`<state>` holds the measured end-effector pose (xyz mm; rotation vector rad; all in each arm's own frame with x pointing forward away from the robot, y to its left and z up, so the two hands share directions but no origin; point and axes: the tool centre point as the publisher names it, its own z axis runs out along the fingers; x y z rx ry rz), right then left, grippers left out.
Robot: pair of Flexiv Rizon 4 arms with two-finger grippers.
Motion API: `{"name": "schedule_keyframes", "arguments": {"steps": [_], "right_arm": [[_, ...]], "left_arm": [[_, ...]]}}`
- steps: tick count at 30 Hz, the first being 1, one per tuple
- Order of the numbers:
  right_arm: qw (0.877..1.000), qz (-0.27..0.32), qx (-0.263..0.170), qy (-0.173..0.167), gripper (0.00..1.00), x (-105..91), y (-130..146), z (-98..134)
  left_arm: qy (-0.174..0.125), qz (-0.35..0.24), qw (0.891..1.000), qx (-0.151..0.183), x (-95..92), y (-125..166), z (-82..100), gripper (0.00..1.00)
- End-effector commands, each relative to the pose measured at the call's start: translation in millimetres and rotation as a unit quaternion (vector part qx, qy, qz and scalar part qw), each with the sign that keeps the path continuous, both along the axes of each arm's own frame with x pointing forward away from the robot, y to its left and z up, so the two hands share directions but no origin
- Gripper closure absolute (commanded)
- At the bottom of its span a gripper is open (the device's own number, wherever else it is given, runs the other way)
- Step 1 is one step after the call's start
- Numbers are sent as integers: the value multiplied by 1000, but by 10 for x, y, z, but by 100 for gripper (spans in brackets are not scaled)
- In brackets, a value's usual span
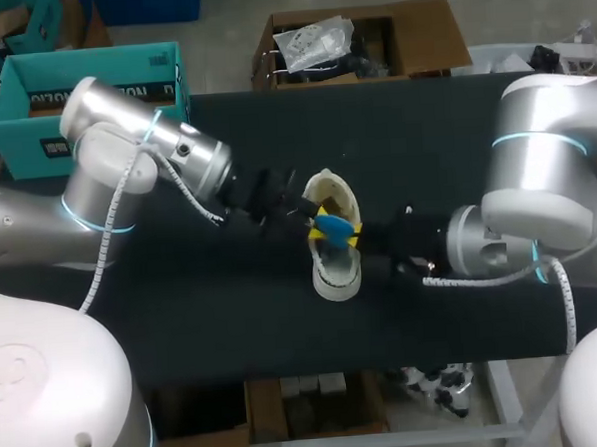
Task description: Open the shoe tongue, take the insole out of the shoe, put the insole back into the shoe, and pack the shoe into the shoebox
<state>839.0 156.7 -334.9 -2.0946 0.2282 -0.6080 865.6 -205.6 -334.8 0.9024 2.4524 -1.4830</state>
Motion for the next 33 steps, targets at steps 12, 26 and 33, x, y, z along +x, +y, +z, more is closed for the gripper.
{"name": "schedule_keyframes", "arguments": {"steps": [12, 26, 33], "right_arm": [[1000, 3, -8, 16, 100, 28, 55, -3], [999, 24, -23, -11, 57, -235, 214, 209], [999, 32, -23, -11, 100, -165, 252, 196]], "left_arm": [[-20, -16, 1000, -6, -116, 31, 100, 100], [-29, -19, 999, -3, -198, 15, 60, 100], [-24, -15, 1000, -3, -192, 34, 28, 100]]}}
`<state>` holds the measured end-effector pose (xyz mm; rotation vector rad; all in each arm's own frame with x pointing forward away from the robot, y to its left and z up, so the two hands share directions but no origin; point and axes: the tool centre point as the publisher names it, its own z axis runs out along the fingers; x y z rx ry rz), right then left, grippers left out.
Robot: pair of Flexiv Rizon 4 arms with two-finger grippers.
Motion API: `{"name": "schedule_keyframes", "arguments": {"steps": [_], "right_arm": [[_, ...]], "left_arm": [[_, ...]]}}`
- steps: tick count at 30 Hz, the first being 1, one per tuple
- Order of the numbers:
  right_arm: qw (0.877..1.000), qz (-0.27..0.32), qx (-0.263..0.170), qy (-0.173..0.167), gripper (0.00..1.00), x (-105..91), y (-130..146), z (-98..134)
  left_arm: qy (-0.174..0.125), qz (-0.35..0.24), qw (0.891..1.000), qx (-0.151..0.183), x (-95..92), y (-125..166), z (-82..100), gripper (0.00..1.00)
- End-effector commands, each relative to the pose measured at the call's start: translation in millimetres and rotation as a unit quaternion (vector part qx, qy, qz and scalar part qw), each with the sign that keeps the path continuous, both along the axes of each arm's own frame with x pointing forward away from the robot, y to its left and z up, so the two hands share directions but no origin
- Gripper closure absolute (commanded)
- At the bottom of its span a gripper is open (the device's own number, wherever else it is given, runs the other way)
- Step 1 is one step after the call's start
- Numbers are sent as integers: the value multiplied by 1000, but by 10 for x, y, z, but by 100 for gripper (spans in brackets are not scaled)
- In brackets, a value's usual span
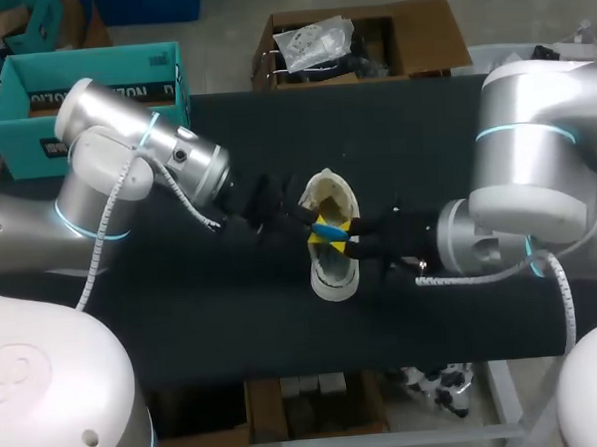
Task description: Open the shoe tongue, take the insole out of the shoe, put the insole back into the shoe, and pack the shoe into the shoebox
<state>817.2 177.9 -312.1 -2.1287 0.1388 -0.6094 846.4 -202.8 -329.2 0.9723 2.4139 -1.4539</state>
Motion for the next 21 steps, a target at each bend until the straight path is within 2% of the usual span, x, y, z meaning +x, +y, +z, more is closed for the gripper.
{"name": "schedule_keyframes", "arguments": {"steps": [1, 4, 6, 8, 9, 11, 12, 15, 21], "right_arm": [[1000, 3, 0, 2, 100, 71, 42, -42], [1000, 2, 1, 5, 100, 133, 37, -77], [1000, 0, 0, 10, 100, 176, 33, -107], [1000, -1, 2, 14, 100, 216, 21, -134], [1000, -5, -1, 21, 100, 233, 17, -141], [1000, -7, -5, 27, 100, 258, 13, -151], [999, -8, -8, 30, 100, 260, 11, -150], [999, -10, -15, 32, 100, 232, 6, -134], [998, -12, -45, 45, 100, 117, 14, -97]], "left_arm": [[2, 2, 1000, -3, 0, 9, -32, 100], [6, 5, 1000, -3, 19, 24, -47, 99], [12, 9, 1000, -3, 48, 35, -56, 87], [22, 12, 1000, -5, 87, 56, -63, 68], [28, 15, 999, -10, 110, 77, -56, 55], [35, 16, 999, -18, 148, 133, -22, 45], [36, 16, 999, -18, 142, 160, 0, 31], [50, 19, 998, -17, 120, 233, 65, 0], [99, 32, 994, -19, 93, 409, 290, 0]]}}
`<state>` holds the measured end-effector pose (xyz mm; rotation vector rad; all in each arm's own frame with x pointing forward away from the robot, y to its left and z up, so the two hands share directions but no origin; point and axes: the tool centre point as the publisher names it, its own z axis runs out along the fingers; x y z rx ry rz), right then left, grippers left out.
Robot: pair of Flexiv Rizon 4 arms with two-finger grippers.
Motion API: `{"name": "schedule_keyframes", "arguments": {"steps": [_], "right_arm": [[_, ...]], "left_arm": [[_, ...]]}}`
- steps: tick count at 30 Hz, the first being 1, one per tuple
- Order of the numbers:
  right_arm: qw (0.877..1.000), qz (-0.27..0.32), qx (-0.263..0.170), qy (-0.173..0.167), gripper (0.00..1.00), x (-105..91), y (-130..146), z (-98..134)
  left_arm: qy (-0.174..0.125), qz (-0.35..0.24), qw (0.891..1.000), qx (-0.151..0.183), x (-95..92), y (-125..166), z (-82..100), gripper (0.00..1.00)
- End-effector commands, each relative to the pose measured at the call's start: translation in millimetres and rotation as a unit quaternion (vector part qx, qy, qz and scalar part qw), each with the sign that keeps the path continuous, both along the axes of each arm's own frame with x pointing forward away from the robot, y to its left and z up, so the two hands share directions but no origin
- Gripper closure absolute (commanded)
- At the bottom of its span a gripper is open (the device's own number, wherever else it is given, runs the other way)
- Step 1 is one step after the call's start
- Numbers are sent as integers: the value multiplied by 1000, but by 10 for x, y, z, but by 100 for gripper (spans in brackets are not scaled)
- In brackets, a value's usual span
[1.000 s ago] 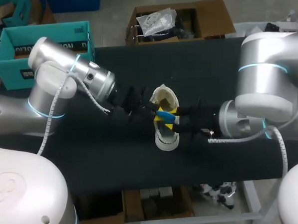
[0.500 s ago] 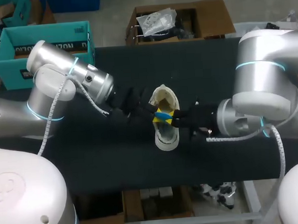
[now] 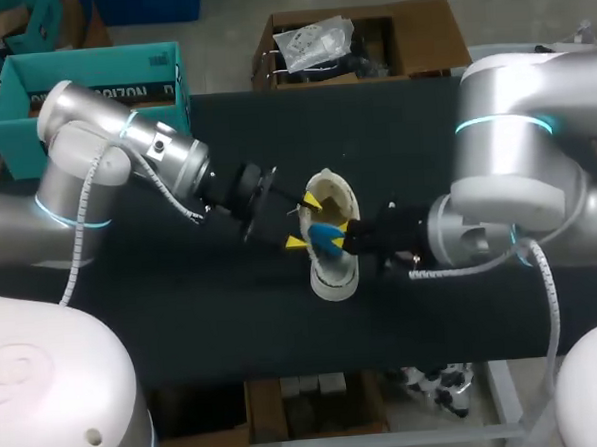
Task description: Open the shoe tongue, take the insole out of the shoe, put the insole back into the shoe, and pack the shoe into the shoebox
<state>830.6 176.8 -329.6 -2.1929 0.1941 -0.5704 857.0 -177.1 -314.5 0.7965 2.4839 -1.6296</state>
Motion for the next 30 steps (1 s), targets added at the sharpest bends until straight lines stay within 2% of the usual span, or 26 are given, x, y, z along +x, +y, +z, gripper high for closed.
{"name": "schedule_keyframes", "arguments": {"steps": [1, 7, 12, 19, 23, 27, 30], "right_arm": [[999, 3, -28, 19, 100, -42, 27, 79], [999, 2, -40, 28, 100, -156, -28, 22], [998, 4, -39, 45, 100, -146, -106, -131], [998, 21, -25, 45, 100, -4, -163, -309], [998, 23, -31, 54, 100, 71, -143, -383], [996, 19, -41, 72, 100, 64, -140, -432], [996, 21, -39, 73, 100, 0, -151, -436]], "left_arm": [[19, 7, 1000, 9, -24, 175, 181, 0], [45, 28, 998, 26, -148, 240, 340, 0], [81, 38, 995, 41, -258, 268, 407, 0], [114, 44, 990, 64, -427, 305, 412, 0], [129, 50, 988, 70, -457, 362, 402, 0], [138, 59, 986, 75, -489, 415, 404, 0], [148, 69, 983, 80, -506, 430, 409, 0]]}}
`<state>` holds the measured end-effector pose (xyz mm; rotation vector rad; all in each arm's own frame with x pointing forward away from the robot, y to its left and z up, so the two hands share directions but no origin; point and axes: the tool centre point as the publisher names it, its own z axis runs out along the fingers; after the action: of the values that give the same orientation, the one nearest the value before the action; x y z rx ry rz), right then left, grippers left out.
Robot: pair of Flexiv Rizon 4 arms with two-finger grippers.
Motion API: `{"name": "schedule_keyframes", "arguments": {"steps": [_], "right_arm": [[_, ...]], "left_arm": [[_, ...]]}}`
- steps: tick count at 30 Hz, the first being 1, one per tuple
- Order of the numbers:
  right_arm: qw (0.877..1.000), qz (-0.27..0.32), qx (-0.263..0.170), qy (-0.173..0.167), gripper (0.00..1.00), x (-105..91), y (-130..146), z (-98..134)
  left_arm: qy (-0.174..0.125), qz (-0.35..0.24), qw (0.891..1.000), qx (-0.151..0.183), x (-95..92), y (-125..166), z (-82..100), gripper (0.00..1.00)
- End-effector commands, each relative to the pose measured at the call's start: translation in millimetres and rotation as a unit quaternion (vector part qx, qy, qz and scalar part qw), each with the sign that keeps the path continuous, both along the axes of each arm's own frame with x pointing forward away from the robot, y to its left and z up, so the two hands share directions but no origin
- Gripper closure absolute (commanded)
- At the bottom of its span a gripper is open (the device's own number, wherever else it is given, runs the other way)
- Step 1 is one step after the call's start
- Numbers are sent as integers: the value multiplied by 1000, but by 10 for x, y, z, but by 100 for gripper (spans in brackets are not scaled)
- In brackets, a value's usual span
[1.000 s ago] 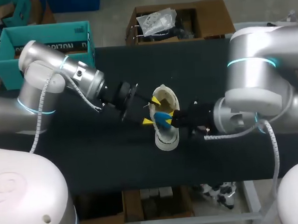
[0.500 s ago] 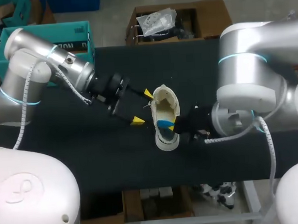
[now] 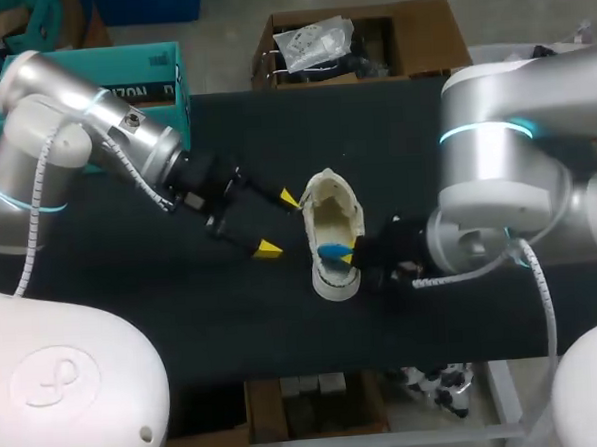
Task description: Open the shoe tongue, take the insole out of the shoe, put the insole back into the shoe, and pack the shoe into the shoebox
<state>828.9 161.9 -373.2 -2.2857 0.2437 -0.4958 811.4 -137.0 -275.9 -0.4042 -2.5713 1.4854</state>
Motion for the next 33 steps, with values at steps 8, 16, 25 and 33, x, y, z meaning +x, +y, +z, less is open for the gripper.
{"name": "schedule_keyframes", "arguments": {"steps": [8, 16, 25, 33], "right_arm": [[999, 35, -20, 30, 16, -261, 75, 214], [998, 66, -22, 1, 61, -392, 192, 465], [995, 99, -8, 13, 100, -99, 269, 306], [993, 110, 16, 31, 100, 17, 300, 30]], "left_arm": [[40, 39, 998, 29, -83, -7, 44, 0], [79, 83, 992, 47, -94, 25, 53, 0], [117, 151, 980, 60, -98, 258, 121, 0], [120, 179, 974, 67, -177, 458, 233, 0]]}}
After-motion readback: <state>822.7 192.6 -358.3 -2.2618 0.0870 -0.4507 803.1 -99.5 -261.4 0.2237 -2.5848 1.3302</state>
